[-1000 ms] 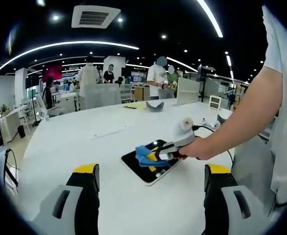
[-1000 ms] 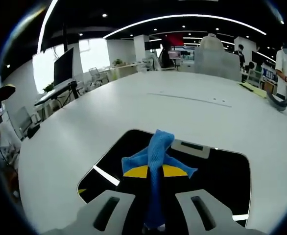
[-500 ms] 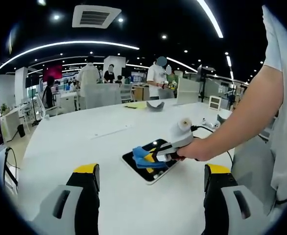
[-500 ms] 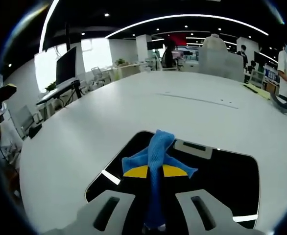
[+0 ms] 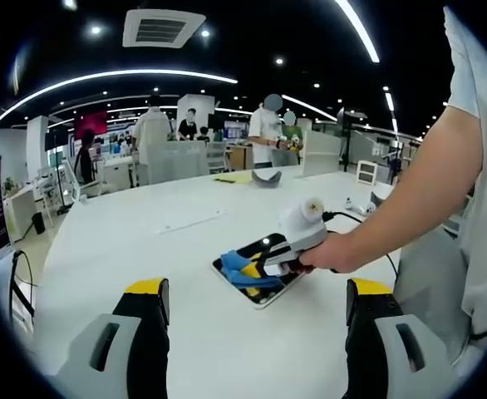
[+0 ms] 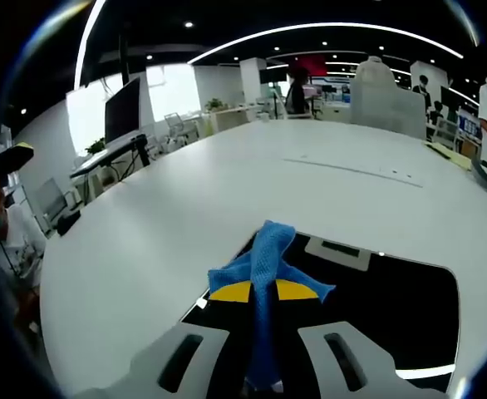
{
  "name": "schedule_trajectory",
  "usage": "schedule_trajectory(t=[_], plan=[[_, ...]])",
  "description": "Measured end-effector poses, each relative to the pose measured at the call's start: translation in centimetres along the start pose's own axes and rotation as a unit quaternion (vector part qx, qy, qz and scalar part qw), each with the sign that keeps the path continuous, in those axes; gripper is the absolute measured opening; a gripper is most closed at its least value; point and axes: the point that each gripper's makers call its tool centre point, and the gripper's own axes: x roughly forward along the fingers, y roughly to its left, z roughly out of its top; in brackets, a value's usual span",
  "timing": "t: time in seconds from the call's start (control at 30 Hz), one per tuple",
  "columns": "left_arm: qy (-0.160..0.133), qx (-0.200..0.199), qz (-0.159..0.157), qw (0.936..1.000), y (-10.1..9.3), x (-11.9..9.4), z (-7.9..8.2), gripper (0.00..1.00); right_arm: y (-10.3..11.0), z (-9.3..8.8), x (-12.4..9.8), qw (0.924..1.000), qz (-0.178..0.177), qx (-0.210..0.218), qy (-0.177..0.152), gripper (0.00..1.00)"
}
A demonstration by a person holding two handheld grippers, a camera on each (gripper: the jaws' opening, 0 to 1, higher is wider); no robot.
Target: Wipe the mirror surface with the cleaning cloth until all visible marks leave the cleaned area.
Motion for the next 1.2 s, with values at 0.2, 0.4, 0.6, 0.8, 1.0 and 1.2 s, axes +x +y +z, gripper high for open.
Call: schedule_trajectory(t=[0.2,0.4,0.6,0.8,1.0,1.2], plan=[[0.002,-0.001,0.000,1.0000,0.0,0.0,-0.2,0.88,0.4,0.0,0.4,1.0000,-0.001,0.003,-0.003,0.04],[0.002,0.001,-0.010,0.9999,-0.8,0.5,-0.2,0.88,1.1,0.0,0.4,1.0000,0.006,0.001,-0.002,0.04],[0.004,0.003,-0.014,0.9999,-0.9,0.6,-0.3,0.88,1.6,0.1,0.5,0.9999,0.013,0.003,-0.005,0.04],[0.004,-0.001,-0.014,0.9999,-0.8,0.7,-0.5,0.88,1.8,0.1,0.4,0.9998,0.014,0.000,-0.011,0.03],[0.006,0.001,-0.014,0.9999,-0.8,0.8,-0.7,0.88,1.8,0.1,0.4,0.9998,0.015,-0.003,-0.015,0.03],[0.005,-0.001,-0.016,0.9999,-1.0,0.9,-0.9,0.87,1.9,0.1,0.3,0.9997,0.019,-0.005,-0.017,0.03]])
